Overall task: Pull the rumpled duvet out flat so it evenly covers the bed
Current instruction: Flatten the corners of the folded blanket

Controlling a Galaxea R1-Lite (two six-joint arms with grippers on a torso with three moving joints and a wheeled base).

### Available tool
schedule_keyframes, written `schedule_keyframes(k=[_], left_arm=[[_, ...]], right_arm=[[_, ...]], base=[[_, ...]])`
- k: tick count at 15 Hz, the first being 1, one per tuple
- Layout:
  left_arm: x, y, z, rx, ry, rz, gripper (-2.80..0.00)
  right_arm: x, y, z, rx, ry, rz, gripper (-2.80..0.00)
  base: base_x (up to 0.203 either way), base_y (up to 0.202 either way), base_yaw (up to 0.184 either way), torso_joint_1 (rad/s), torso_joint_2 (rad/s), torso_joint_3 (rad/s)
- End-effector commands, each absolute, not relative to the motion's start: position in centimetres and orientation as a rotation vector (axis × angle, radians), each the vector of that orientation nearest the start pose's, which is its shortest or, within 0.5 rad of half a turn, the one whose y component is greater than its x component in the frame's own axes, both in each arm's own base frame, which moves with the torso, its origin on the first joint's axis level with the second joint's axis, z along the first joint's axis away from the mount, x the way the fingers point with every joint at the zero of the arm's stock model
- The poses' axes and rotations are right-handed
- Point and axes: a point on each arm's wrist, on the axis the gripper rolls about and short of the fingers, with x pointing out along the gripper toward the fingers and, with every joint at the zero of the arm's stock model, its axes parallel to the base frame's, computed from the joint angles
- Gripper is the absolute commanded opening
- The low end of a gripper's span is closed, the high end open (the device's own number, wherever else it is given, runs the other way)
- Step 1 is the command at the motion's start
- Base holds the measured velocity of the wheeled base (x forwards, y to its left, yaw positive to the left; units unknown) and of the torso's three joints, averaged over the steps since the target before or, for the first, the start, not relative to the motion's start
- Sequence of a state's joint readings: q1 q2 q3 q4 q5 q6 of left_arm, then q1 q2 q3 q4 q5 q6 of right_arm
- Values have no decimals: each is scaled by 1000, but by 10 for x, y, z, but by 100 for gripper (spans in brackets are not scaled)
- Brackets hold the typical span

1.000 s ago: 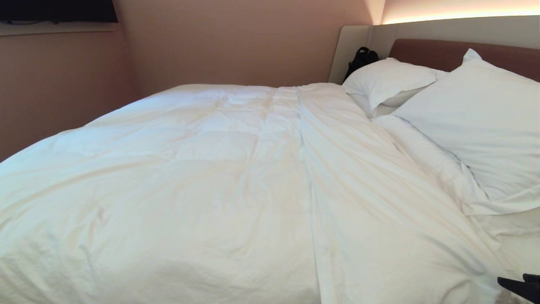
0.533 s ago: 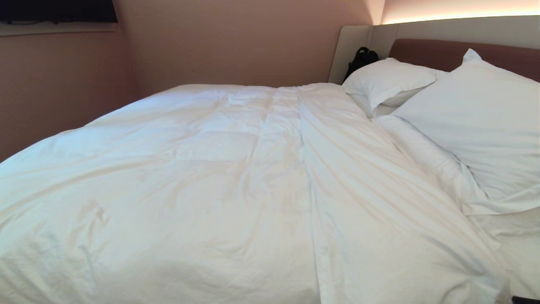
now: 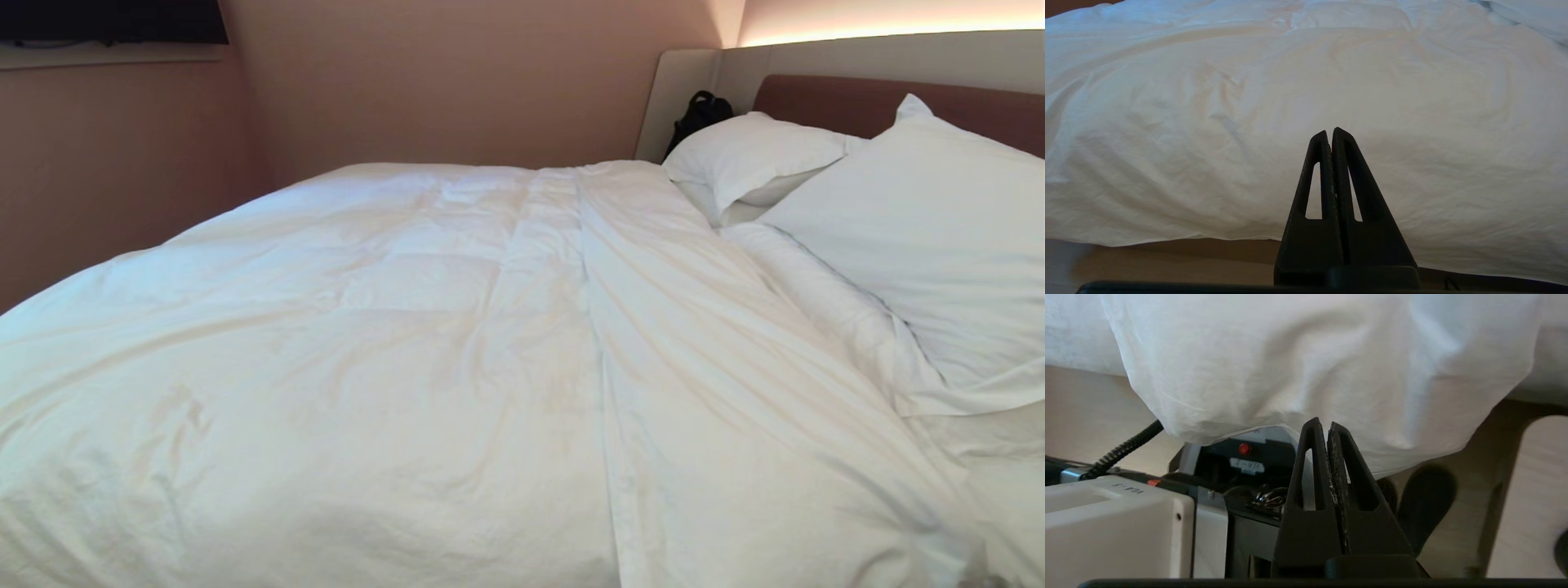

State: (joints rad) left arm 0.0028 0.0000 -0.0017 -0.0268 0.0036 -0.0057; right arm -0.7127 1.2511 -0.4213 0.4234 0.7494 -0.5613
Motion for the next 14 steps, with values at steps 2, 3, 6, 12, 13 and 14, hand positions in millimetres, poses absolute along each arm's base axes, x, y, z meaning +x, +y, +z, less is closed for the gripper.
schedule_keyframes(k=[2, 3, 6, 12, 13, 14], left_arm=[[-23, 0, 79, -6, -29, 8, -280], [-23, 0, 79, -6, -29, 8, -280], [-23, 0, 79, -6, -29, 8, -280], [-23, 0, 79, -6, -29, 8, -280], [-23, 0, 79, -6, -29, 8, -280], [-23, 0, 79, -6, -29, 8, -280]], right_arm=[[125, -84, 99, 271, 821, 292, -280], [128, -87, 95, 285, 834, 296, -280], [145, -100, 77, 319, 828, 323, -280], [150, -99, 88, 376, 644, 465, -280], [149, -98, 90, 372, 633, 470, -280], [148, -97, 91, 367, 628, 473, -280]], base=[[0, 0, 0, 0, 0, 0], [0, 0, 0, 0, 0, 0], [0, 0, 0, 0, 0, 0], [0, 0, 0, 0, 0, 0], [0, 0, 0, 0, 0, 0], [0, 0, 0, 0, 0, 0]])
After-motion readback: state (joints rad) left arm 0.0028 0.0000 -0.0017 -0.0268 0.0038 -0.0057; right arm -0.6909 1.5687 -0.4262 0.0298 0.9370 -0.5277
